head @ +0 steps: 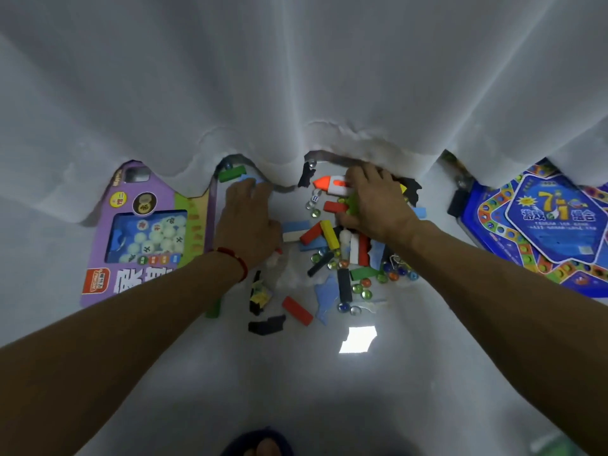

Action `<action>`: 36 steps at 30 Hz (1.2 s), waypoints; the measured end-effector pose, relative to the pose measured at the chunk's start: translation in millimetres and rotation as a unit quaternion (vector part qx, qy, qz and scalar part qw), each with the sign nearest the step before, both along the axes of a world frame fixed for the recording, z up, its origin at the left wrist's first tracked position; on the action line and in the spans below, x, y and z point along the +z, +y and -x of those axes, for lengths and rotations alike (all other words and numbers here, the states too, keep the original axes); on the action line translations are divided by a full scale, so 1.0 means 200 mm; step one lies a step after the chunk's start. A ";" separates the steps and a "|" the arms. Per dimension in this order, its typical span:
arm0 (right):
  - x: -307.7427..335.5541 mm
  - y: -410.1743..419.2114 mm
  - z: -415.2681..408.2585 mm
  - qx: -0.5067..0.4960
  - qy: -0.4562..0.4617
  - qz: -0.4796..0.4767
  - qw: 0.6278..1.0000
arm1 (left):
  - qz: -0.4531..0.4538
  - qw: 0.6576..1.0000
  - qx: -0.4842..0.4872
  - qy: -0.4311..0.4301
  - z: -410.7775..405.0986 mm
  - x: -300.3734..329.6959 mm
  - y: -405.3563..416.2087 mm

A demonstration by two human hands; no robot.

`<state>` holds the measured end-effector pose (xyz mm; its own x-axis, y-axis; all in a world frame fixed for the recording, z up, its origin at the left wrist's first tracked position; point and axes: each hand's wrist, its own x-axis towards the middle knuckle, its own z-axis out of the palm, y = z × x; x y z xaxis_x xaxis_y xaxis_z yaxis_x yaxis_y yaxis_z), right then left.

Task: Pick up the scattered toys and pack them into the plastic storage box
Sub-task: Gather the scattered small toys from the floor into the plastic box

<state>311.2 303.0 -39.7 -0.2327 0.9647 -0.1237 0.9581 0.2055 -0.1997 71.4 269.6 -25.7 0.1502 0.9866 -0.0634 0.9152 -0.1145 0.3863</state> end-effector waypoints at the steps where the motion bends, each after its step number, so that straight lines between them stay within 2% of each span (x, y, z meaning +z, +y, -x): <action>1: 0.00 -0.02 0.00 -0.001 -0.007 0.007 1.000 | 0.002 1.000 -0.009 -0.014 -0.02 -0.01 -0.03; 4: 0.01 -0.09 -0.01 -0.002 -0.045 0.020 0.999 | -0.011 0.999 -0.031 -0.038 -0.09 -0.03 -0.11; 6: 0.02 -0.12 -0.01 -0.019 -0.036 0.027 0.999 | -0.012 0.998 -0.038 -0.053 -0.14 -0.03 -0.16; 13: 0.07 -0.18 -0.06 -0.068 0.052 0.019 0.996 | -0.022 0.995 -0.052 -0.079 -0.23 -0.02 -0.28; 17: 0.12 -0.23 -0.14 -0.143 0.181 0.005 0.973 | -0.053 0.991 -0.073 -0.104 -0.25 0.07 -0.38; 19: 0.16 -0.28 -0.15 -0.191 0.243 0.013 0.951 | 0.004 0.986 -0.096 -0.135 -0.26 0.12 -0.57; 21: 0.19 -0.36 -0.16 -0.215 0.272 0.030 0.938 | 0.102 0.970 -0.160 -0.154 -0.25 0.14 -0.85; 24: 0.24 -0.51 -0.15 -0.248 0.313 0.051 0.915 | 0.206 0.934 -0.267 -0.119 -0.27 0.09 -1.22; 27: 0.32 -0.69 -0.13 -0.293 0.353 0.067 0.886 | 0.161 0.929 -0.324 -0.070 -0.33 -0.03 -1.36; 31: 0.44 -0.97 -0.13 -0.321 0.373 0.066 0.868 | 0.154 0.920 -0.342 -0.117 -0.35 -0.13 -1.34; 34: 0.49 -1.18 -0.15 -0.342 0.388 0.081 0.852 | 0.079 0.930 -0.336 -0.127 -0.37 -0.16 -1.34; 36: 0.53 -1.31 -0.18 -0.363 0.389 0.098 0.841 | 0.062 0.932 -0.340 -0.109 -0.38 -0.16 -1.35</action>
